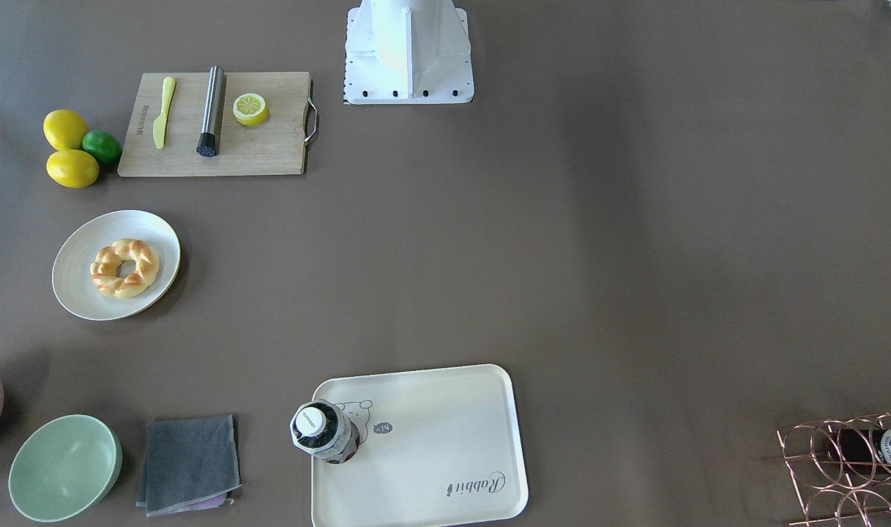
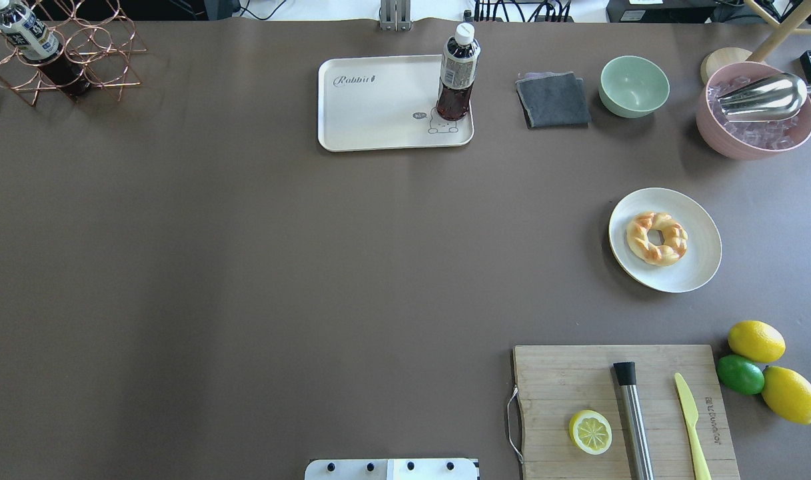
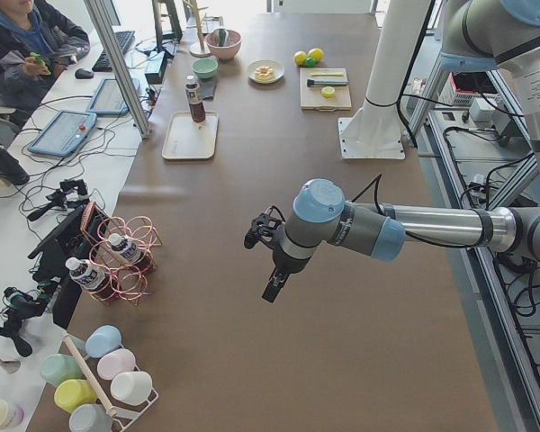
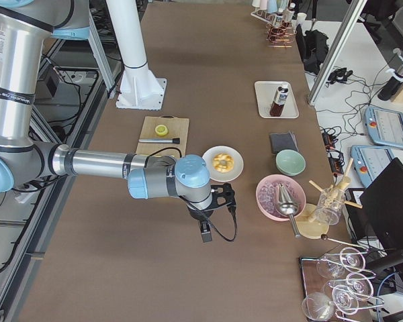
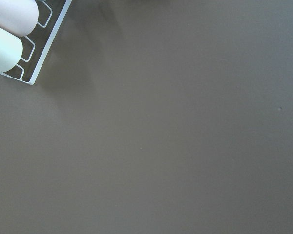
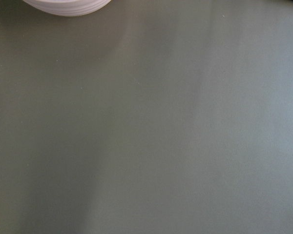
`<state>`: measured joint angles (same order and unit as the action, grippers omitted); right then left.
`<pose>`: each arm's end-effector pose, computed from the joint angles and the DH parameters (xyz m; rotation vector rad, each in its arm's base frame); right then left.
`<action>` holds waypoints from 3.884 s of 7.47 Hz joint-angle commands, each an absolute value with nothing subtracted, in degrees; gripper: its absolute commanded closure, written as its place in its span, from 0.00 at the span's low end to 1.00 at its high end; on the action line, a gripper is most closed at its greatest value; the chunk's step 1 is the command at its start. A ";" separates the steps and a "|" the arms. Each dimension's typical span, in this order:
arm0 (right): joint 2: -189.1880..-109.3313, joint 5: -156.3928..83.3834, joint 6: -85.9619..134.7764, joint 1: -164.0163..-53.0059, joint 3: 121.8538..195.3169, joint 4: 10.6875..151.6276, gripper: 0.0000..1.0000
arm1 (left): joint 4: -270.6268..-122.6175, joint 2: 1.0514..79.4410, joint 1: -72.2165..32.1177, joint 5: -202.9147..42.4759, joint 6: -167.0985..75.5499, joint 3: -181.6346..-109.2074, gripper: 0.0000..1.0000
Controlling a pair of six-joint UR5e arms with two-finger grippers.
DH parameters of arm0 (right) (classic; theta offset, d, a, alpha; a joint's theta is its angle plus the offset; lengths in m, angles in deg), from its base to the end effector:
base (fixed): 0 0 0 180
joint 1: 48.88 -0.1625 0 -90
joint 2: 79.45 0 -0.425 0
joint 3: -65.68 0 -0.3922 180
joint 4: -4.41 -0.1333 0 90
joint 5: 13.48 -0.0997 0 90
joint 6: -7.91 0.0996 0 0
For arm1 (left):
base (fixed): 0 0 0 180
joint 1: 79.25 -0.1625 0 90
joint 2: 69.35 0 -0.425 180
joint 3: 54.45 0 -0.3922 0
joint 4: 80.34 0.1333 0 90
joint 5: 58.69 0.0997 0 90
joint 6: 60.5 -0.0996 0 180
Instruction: Place donut on tray
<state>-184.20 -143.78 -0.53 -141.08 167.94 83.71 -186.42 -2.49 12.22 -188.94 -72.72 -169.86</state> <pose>0.0839 -0.3902 0.6515 0.2020 -0.6870 -0.1546 -0.0777 -0.3416 0.5785 0.3890 0.6569 0.2909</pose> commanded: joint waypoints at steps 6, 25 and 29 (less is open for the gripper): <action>-184.13 -147.25 3.96 -141.08 167.89 83.51 0.00 | -186.34 -2.11 8.22 -188.15 -72.81 -169.85 0.03; -174.12 -145.68 48.62 -114.30 160.73 63.29 0.15 | -184.05 -2.55 12.69 -193.60 -66.04 -167.74 0.03; -168.40 -140.59 57.99 -106.64 153.22 55.30 0.29 | -184.05 -2.46 12.69 -193.42 -65.87 -167.74 0.03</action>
<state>-169.92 -143.08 55.43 -109.77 154.47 56.38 -184.06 -2.47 12.69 -193.40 -65.92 -167.69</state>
